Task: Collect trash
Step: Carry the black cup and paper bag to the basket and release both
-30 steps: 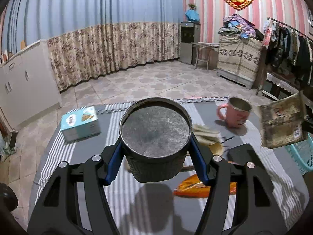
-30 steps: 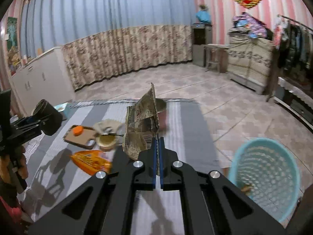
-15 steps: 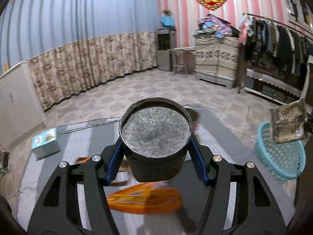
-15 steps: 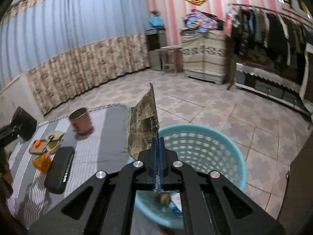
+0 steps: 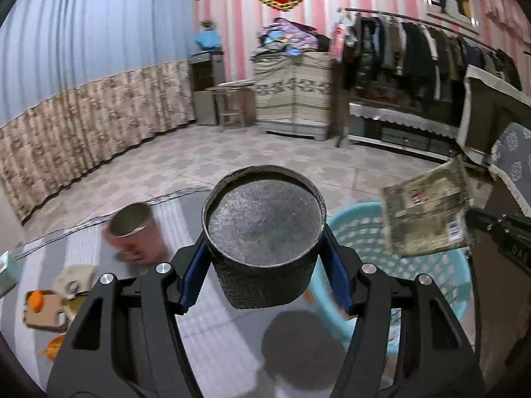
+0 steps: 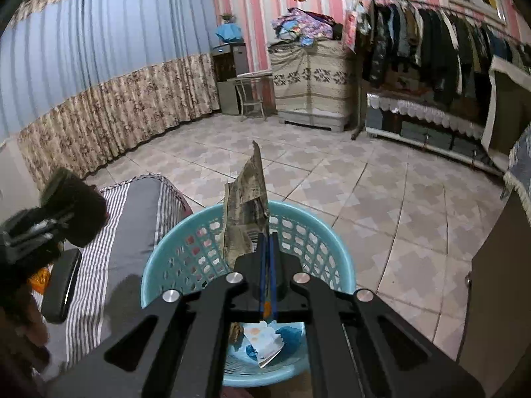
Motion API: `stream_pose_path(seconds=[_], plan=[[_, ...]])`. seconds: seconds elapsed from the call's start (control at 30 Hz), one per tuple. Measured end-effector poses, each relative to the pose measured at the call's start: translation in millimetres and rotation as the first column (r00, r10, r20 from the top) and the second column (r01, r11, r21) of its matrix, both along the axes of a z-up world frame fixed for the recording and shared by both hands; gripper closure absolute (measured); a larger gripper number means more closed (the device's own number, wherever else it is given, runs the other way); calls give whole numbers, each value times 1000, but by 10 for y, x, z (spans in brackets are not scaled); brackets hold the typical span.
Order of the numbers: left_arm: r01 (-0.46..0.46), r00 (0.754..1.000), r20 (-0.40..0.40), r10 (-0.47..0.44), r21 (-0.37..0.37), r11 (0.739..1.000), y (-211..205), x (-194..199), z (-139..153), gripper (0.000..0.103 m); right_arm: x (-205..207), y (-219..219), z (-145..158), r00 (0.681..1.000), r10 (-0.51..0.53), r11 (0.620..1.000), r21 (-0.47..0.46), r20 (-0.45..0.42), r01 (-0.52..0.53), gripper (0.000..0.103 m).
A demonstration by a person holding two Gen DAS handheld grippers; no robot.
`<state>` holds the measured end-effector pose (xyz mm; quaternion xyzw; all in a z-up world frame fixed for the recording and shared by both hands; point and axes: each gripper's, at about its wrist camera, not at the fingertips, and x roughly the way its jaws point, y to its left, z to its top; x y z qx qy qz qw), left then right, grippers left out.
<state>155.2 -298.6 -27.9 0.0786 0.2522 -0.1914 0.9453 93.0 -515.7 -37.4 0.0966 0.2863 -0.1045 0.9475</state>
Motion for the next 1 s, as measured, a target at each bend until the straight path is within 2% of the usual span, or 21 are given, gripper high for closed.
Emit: stream_pose_path(seconds=[0.13,0.37,0.43,0.47,0.63,0.8,1.0], plan=[[57,998,-10,-57,1,998,-328,41,-28,41,-1,-67,-28,999,-29,999,-36,-16,28,101],[119,993,-30,-118,27,992,-653,100,-138,40,22,-201,-114,998,-51,999,6,-35,51,101],[112,993,-36,-111,37,993,-673,154,-160,28,26,-200,-124,998,-54,999,3,-38,54,101],[107,994,-34,-106,36,994,-697,174,-153,25,35,-205,-135,998,-51,999,7,-40,52,101],[50,999,-22,-49,27,998,-550,225,-99,11,79,-187,-197,997,-41,999,9,-62,42,101],[-14,1000,15,13,27,1000,-248,126,-30,5,157,-105,-274,996,-20,1000,13,-86,21,101],[-51,999,14,50,22,998,87,39,0,5,321,-36,-494,989,3,999,40,-146,3,97]])
